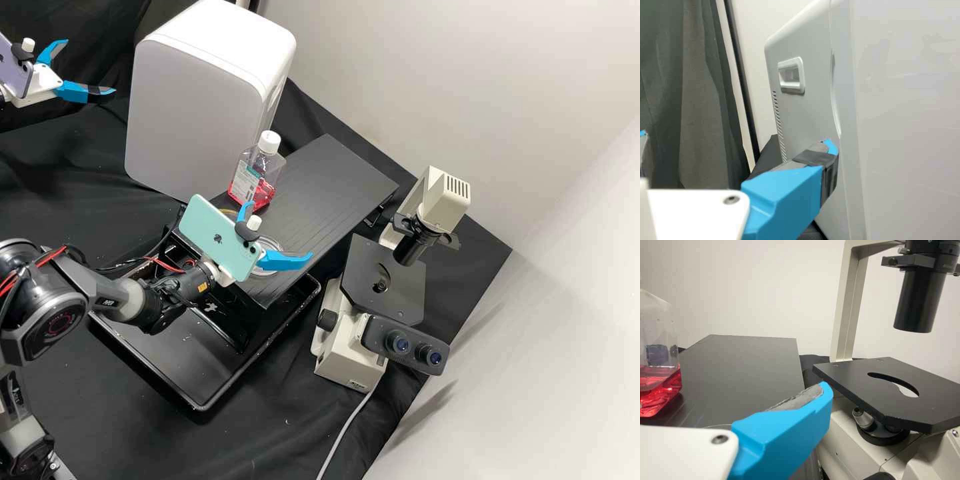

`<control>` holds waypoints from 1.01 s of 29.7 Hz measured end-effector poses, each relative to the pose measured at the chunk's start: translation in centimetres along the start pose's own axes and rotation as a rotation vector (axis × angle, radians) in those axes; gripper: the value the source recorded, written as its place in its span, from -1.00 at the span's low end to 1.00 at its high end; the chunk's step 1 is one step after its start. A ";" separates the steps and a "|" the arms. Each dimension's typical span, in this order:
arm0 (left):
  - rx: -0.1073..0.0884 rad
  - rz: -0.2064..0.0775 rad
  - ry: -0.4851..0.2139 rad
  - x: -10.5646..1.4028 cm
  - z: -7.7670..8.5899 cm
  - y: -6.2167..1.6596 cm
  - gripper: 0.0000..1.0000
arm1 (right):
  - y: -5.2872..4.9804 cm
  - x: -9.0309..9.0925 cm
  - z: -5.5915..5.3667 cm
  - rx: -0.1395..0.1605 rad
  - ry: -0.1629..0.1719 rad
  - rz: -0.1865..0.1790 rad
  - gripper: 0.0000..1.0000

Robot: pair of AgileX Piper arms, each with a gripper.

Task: Place the lid on the petri dish

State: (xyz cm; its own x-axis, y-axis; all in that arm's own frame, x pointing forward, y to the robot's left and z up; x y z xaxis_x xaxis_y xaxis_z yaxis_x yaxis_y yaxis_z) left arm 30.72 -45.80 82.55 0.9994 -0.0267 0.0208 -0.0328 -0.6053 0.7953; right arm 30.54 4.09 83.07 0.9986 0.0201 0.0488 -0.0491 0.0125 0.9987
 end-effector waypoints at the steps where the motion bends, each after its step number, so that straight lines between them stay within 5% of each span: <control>1: 0.000 0.000 0.000 0.0 0.0 0.00 1.00 | 0.0 0.0 0.0 0.000 0.000 0.000 1.00; 13: 0.000 -0.001 -0.008 0.0 0.2 -0.03 1.00 | 0.0 0.0 0.0 0.000 0.000 0.000 1.00; 20: -0.078 0.003 -0.112 -0.8 3.5 -0.72 1.00 | 0.0 0.0 0.0 0.000 0.000 0.000 1.00; 27: -0.128 0.017 -0.264 -3.0 6.8 -2.03 1.00 | 0.0 0.0 0.0 0.000 0.000 0.000 1.00; 30: -0.149 -0.005 -0.304 -3.9 7.6 -2.85 1.00 | 0.0 0.0 0.0 0.000 0.000 0.000 1.00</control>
State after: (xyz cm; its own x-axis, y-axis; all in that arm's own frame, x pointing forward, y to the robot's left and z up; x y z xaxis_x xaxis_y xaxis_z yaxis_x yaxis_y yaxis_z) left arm 26.86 -49.99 75.62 0.9506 -0.2733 -0.1470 -0.0037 -0.4836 0.8753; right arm 30.54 4.09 83.07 0.9986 0.0201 0.0488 -0.0491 0.0125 0.9987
